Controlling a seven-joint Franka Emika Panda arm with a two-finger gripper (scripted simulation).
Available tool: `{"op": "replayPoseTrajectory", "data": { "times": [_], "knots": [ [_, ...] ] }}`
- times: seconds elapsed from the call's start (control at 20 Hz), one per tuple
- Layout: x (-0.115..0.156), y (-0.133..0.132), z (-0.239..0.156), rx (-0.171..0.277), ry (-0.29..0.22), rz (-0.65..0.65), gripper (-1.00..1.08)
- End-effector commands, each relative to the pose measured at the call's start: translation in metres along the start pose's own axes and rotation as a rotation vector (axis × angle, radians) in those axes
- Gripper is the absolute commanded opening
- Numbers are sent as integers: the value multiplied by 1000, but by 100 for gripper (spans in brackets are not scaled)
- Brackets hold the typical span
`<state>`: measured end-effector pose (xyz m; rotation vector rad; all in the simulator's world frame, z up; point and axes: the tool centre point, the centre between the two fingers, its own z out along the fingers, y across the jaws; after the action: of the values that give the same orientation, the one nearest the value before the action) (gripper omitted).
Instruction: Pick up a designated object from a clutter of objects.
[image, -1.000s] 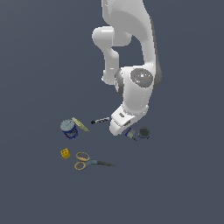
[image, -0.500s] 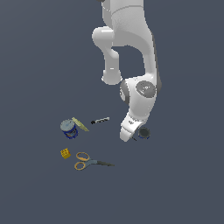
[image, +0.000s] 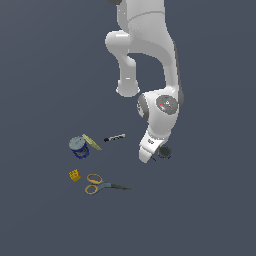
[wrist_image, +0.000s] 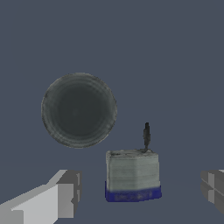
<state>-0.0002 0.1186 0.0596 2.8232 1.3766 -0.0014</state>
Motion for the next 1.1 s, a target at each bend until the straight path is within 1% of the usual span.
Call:
{"op": "replayPoseTrajectory", "data": {
  "times": [0.0, 0.35, 0.65, 0.7, 1.05],
  "knots": [
    [0, 0, 7, 0, 0, -1, 100],
    [0, -1, 38, 0, 1, -5, 100],
    [0, -1, 47, 0, 1, -5, 100],
    [0, -1, 47, 0, 1, -5, -100],
    [0, -1, 47, 0, 1, -5, -100]
  ]
}}
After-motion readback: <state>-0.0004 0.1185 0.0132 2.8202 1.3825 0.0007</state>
